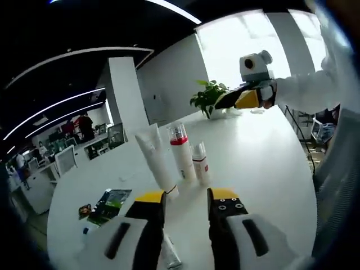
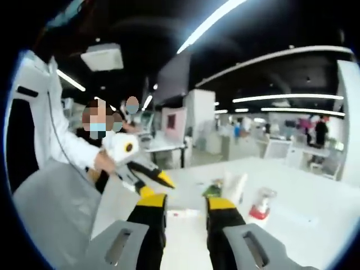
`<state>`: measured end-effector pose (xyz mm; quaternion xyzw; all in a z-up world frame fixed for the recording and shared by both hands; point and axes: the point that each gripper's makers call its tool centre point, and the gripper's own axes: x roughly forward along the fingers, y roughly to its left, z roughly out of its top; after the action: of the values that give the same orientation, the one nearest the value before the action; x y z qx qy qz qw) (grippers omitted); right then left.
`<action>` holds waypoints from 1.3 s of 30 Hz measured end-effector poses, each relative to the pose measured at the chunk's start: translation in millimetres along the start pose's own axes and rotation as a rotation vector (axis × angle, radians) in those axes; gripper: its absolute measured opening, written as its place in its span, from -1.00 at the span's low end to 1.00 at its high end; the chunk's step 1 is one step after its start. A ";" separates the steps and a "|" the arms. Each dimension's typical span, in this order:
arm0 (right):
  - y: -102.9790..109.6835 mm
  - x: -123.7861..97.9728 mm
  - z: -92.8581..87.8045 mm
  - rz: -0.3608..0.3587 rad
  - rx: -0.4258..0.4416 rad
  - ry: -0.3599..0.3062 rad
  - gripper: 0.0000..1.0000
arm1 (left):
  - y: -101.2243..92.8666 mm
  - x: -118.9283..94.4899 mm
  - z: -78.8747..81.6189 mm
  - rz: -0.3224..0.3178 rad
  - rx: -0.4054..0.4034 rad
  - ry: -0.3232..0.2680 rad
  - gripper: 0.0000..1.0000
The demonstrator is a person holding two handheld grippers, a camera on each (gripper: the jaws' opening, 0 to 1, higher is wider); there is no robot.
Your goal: Arrange the skincare products in the storage area until every visible bottle or jar stands upright without overlapping.
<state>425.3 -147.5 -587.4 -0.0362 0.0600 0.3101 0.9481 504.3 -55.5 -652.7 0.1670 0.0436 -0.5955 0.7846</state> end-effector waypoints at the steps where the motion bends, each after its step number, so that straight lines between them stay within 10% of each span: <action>1: 2.1 -0.8 0.5 -0.001 0.001 0.000 -0.53 | -0.2 -3.3 1.3 0.003 0.000 0.003 -0.33; 20: 36.5 -30.5 2.2 -0.090 0.048 0.024 0.03 | -35.8 -66.9 23.4 -0.020 -0.020 0.073 0.20; 39: 79.0 2.5 -11.6 -0.044 0.107 0.099 0.86 | -42.7 -100.6 -12.7 -0.055 -0.117 0.173 0.94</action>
<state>379.5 -83.7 -601.7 -0.0023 0.1224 0.2833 0.9512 436.6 31.0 -646.8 0.1702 0.1504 -0.5968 0.7695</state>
